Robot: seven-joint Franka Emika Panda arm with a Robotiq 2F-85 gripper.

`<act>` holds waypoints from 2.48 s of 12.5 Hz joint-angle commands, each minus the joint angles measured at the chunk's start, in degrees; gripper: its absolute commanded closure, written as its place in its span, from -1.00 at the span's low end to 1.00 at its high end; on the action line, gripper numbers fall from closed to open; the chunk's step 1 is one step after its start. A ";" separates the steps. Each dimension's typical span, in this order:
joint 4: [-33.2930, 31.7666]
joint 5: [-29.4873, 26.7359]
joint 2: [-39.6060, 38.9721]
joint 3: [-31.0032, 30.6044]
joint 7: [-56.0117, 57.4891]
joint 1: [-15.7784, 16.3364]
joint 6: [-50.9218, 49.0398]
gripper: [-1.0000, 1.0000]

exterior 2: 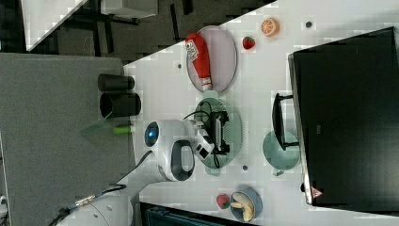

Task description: Drag strainer left to right.

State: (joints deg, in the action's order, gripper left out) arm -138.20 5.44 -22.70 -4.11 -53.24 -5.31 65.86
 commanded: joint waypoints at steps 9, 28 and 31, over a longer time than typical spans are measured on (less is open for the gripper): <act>0.67 -0.40 1.07 9.02 12.72 -0.01 0.55 -1.00; 26.71 -5.72 37.89 3.15 52.23 0.28 -65.26 -1.00; 27.63 -5.69 38.13 3.16 52.30 0.26 -66.24 -1.00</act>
State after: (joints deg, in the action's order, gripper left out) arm -108.72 0.78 17.25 -1.09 -3.92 -5.11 2.16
